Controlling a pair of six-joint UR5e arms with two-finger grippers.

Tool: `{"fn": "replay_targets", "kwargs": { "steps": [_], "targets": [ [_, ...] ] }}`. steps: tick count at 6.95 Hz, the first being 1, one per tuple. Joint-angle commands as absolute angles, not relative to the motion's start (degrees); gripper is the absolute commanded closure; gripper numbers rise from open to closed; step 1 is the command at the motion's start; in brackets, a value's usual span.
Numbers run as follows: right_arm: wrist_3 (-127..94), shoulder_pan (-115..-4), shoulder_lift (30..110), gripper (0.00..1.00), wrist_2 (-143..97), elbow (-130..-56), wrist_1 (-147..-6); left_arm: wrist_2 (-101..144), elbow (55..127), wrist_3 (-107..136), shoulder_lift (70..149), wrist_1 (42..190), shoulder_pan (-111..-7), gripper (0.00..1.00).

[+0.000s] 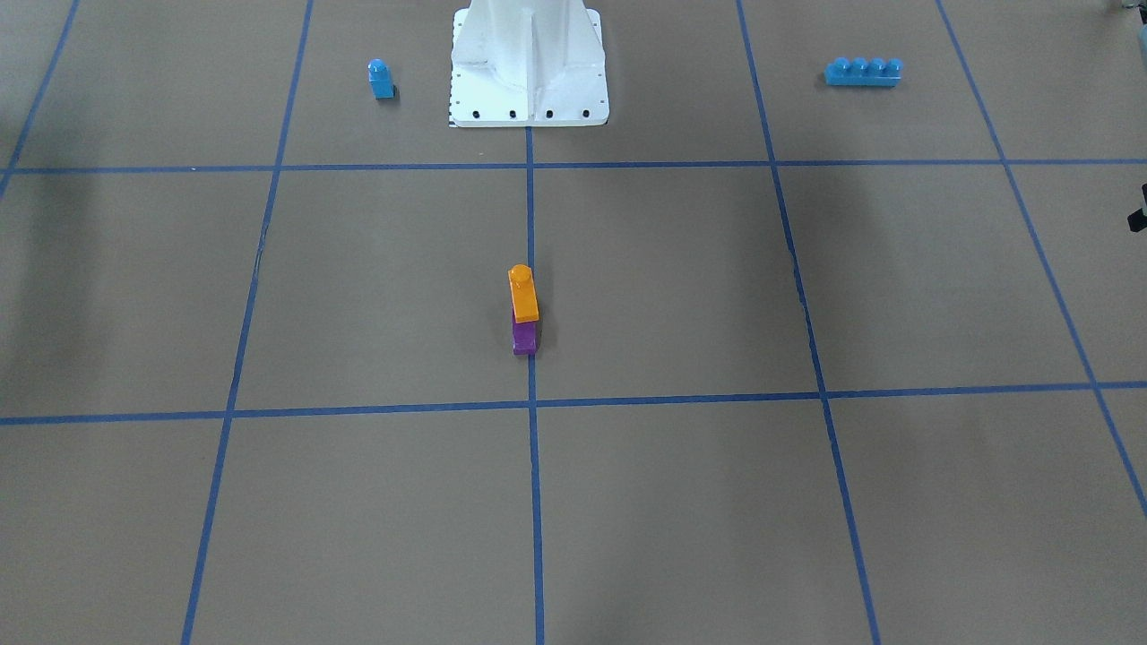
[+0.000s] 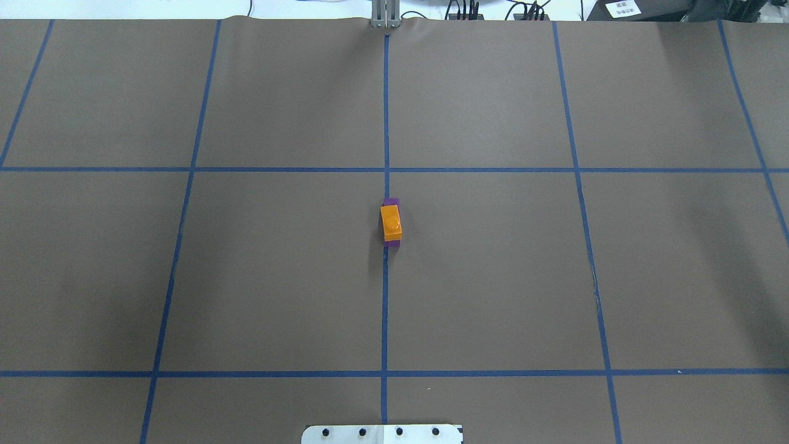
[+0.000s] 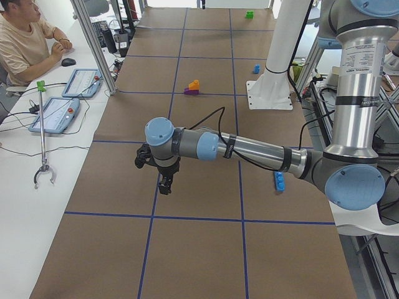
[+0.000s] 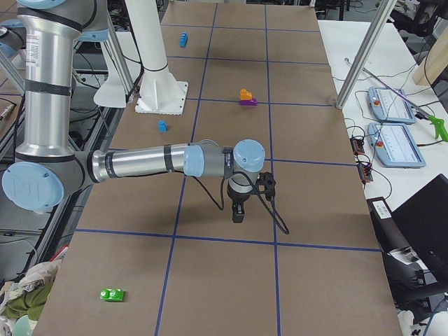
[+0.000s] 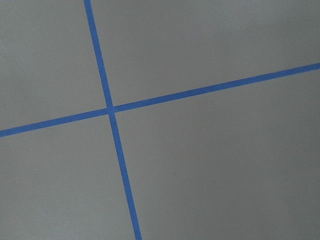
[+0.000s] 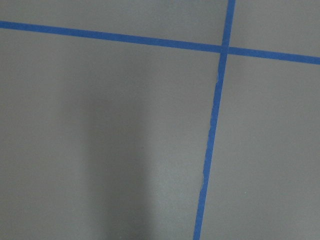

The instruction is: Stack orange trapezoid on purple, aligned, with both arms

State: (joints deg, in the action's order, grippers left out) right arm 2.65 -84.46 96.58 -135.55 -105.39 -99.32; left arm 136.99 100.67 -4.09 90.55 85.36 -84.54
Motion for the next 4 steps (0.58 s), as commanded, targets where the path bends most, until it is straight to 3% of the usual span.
{"fn": "replay_targets", "kwargs": {
  "steps": [1, 4],
  "targets": [
    [3.07, -84.46, 96.5, 0.0, -135.35, -105.47, -99.23, 136.85, 99.94, -4.04, 89.22, 85.34, -84.64, 0.0],
    [2.64, -84.46, 96.68, 0.0, -135.18, -105.38, -99.23, 136.93, 98.52, -4.04, 88.95, 84.99, -88.84, 0.0]
  ]
}}
